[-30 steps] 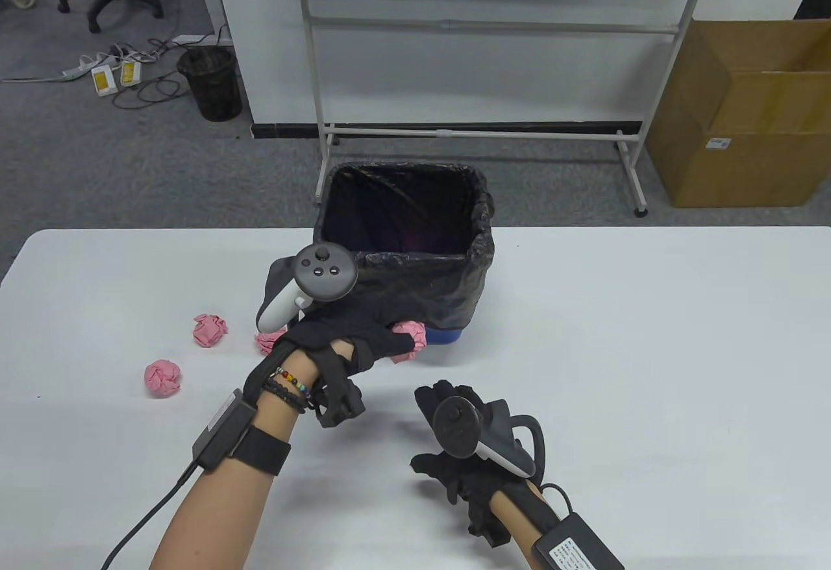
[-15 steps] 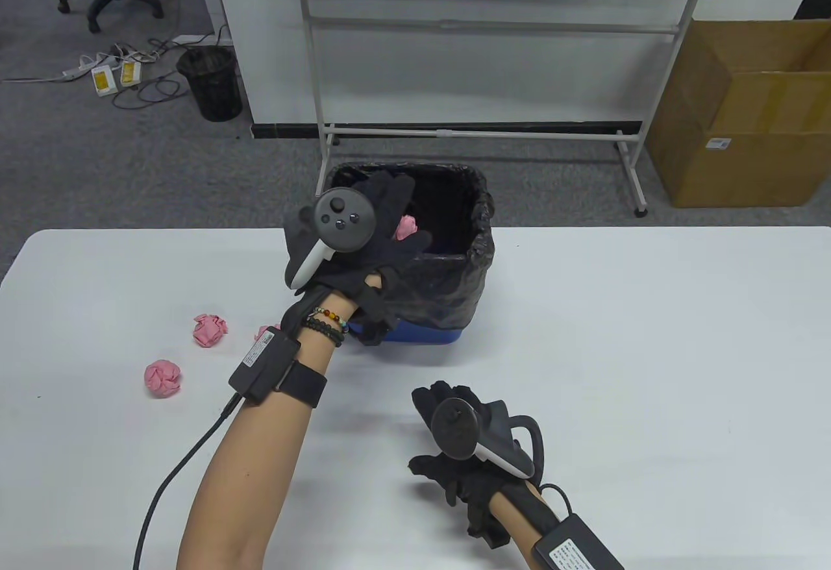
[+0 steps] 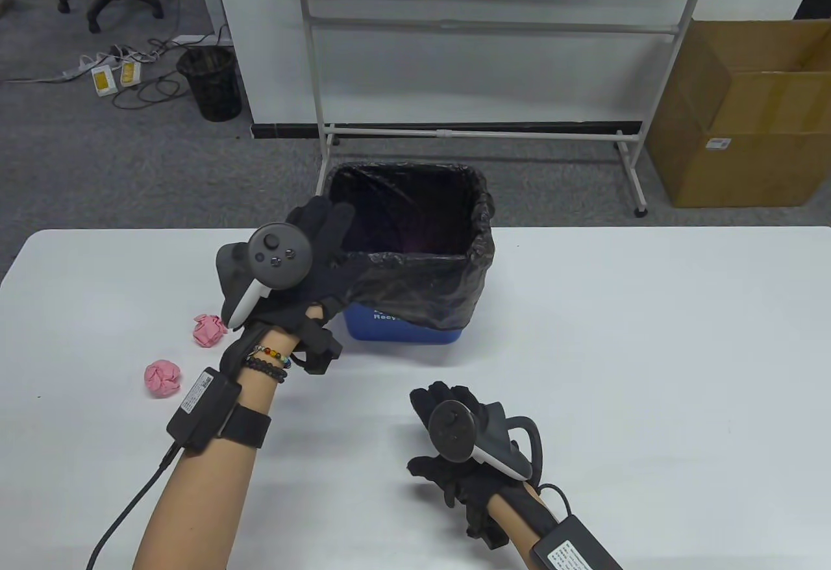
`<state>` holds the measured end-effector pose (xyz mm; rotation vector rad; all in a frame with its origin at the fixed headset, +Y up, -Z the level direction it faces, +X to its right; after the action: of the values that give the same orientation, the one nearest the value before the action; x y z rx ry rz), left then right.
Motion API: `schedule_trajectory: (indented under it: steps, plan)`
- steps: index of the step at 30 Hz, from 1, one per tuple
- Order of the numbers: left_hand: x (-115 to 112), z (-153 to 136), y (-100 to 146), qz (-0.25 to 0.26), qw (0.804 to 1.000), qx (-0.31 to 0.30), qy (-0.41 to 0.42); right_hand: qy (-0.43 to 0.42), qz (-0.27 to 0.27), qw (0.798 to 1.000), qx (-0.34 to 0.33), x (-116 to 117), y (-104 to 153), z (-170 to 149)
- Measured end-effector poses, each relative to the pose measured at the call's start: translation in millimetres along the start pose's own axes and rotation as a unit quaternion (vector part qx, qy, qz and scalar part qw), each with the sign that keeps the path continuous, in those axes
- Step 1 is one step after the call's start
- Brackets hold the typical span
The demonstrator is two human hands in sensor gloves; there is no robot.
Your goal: Toss crumpled papers into recycling bin
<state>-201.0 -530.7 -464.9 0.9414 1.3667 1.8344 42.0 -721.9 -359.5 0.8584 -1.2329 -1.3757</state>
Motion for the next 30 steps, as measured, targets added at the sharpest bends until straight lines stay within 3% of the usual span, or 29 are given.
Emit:
schedule_trajectory:
  steps: [11,19,30]
  plan:
    - [27.9,-86.8,36.7,0.031,0.996,0.079,-0.039,0.005,0.003,1.0,-0.001,2.2,0.1,1.7]
    - [12.1,-158.4,54.7,0.027,0.985,0.155,-0.073,0.011,0.009,1.0,0.0,4.3,0.4,2.4]
    - [-12.9,-231.3,74.4,0.005,0.966,0.232,-0.115,0.016,0.015,1.0,0.005,5.1,1.2,2.7]
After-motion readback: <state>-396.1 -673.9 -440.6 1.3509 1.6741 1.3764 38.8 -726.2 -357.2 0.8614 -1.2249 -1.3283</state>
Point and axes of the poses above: the tracker on the back of each hand, its own z axis roughly to the thumb side, its own y axis roughly from the fingertips to the wrist, x = y × z, the point moved 3 cm from there along -y, roughly from the wrist to the fingertips, and after that the axes turned 3 degrees about x, right-handed, at the moved point
